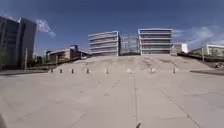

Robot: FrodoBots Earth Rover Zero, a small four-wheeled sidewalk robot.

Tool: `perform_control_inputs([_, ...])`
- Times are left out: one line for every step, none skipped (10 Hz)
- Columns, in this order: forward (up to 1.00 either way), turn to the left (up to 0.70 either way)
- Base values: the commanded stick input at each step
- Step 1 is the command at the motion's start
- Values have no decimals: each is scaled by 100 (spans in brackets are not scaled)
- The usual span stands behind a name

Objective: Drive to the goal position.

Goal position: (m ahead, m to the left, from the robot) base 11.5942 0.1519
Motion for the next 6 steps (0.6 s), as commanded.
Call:
perform_control_inputs([43,-1])
perform_control_inputs([43,-1])
perform_control_inputs([44,-1])
perform_control_inputs([43,-1])
perform_control_inputs([44,-1])
perform_control_inputs([44,-1])
